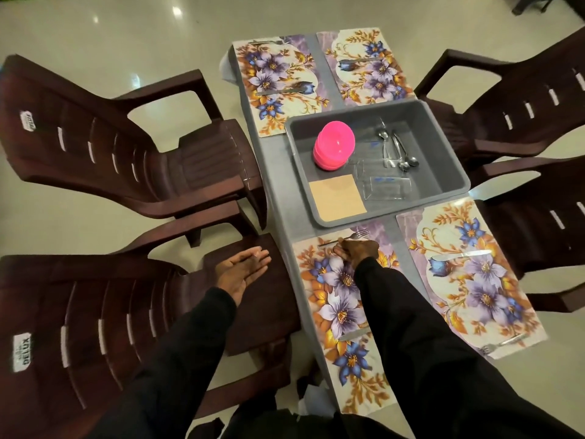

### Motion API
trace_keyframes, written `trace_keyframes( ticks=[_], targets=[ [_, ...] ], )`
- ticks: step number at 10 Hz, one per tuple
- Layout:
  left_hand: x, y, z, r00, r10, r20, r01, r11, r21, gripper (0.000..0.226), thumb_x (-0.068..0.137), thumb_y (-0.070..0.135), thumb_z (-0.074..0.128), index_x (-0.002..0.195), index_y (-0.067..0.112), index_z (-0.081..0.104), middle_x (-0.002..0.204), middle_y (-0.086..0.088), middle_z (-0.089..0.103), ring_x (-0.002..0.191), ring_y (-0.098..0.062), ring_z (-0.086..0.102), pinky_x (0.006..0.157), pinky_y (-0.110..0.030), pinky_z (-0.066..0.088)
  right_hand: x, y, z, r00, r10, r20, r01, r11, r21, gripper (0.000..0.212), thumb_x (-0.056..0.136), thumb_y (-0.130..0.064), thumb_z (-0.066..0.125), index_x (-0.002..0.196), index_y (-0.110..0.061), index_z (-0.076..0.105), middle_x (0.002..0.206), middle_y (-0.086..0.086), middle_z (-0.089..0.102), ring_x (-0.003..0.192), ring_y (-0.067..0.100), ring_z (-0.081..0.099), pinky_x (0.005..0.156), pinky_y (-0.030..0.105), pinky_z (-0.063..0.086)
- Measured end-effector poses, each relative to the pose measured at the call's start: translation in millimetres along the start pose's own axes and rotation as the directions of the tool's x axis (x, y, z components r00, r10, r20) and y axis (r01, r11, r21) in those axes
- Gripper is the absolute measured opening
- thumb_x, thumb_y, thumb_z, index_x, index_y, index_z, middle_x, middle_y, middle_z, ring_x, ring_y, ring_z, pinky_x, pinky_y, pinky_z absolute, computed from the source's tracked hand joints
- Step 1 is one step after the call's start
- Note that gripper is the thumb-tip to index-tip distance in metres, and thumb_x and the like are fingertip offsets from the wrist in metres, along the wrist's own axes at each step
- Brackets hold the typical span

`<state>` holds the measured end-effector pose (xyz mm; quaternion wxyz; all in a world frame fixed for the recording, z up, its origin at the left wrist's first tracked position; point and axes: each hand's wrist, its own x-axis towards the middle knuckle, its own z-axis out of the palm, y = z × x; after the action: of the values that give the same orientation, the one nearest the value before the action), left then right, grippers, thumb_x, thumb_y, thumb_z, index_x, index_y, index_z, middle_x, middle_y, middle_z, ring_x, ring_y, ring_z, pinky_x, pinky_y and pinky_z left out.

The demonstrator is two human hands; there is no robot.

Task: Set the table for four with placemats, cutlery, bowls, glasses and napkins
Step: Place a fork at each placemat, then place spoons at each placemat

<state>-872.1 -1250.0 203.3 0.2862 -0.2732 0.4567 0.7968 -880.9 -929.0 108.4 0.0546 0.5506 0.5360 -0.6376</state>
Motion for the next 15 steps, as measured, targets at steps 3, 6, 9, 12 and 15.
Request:
trace_keyframes(
  ticks=[3,6,9,12,15],
  targets=[
    [0.1,3.0,16.2,1.0,-0.008,0.019,0.008,1.0,-0.009,0.051,0.083,0.01,0.072,0.129,-0.004,0.059,0.12,-0.02,0.071,0.113,-0.031,0.07,0.091,-0.036,0.06,-40.1,-18.0,-7.7,0.994,-0.024,0.105,0.038,0.99,-0.136,0.009,0.095,-0.008,0.065,0.093,-0.015,0.059,0.058,-0.008,0.071,0.052,0.003,0.068,0.06,0.027,0.061],
    [1.7,-1.8,54.7,0.999,-0.013,0.051,0.011,0.999,0.033,0.038,0.091,0.006,0.069,0.127,-0.003,0.061,0.12,-0.021,0.071,0.114,-0.032,0.069,0.094,-0.04,0.058,-73.6,-25.1,-44.1,0.955,-0.286,0.081,0.297,0.935,-0.195,0.011,0.082,0.005,0.076,0.073,0.001,0.073,0.072,0.02,0.072,0.064,0.028,0.071,0.066,0.036,0.063],
    [-6.6,-27.7,118.4,0.999,0.033,0.033,-0.035,0.996,0.085,0.034,0.09,0.003,0.069,0.123,-0.004,0.063,0.118,-0.023,0.072,0.111,-0.036,0.07,0.09,-0.038,0.06,-66.7,-61.7,-101.8,0.915,-0.343,0.211,0.382,0.905,-0.189,0.008,0.089,0.006,0.067,0.083,0.003,0.072,0.085,0.026,0.074,0.064,0.027,0.071,0.065,0.034,0.063],
    [-12.1,-74.0,188.3,0.977,0.117,-0.177,-0.108,0.992,0.059,0.025,0.094,0.002,0.065,0.117,-0.009,0.066,0.109,-0.026,0.071,0.079,-0.027,0.076,0.07,-0.031,0.064,-27.4,-96.5,-144.1,0.802,-0.411,0.433,0.522,0.834,-0.177,0.009,0.086,0.006,0.068,0.081,0.001,0.073,0.081,0.027,0.073,0.067,0.03,0.071,0.071,0.041,0.063],
    [-11.5,-79.0,240.4,0.97,0.151,-0.193,-0.145,0.989,0.042,0.015,0.099,0.016,0.063,0.105,0.003,0.068,0.108,-0.016,0.075,0.09,-0.027,0.076,0.078,-0.032,0.063,6.6,-148.0,-163.1,0.782,-0.365,0.506,0.497,0.855,-0.151,0.006,0.088,-0.001,0.072,0.088,0.005,0.073,0.081,0.022,0.075,0.067,0.027,0.071,0.067,0.036,0.063]
  ],
)
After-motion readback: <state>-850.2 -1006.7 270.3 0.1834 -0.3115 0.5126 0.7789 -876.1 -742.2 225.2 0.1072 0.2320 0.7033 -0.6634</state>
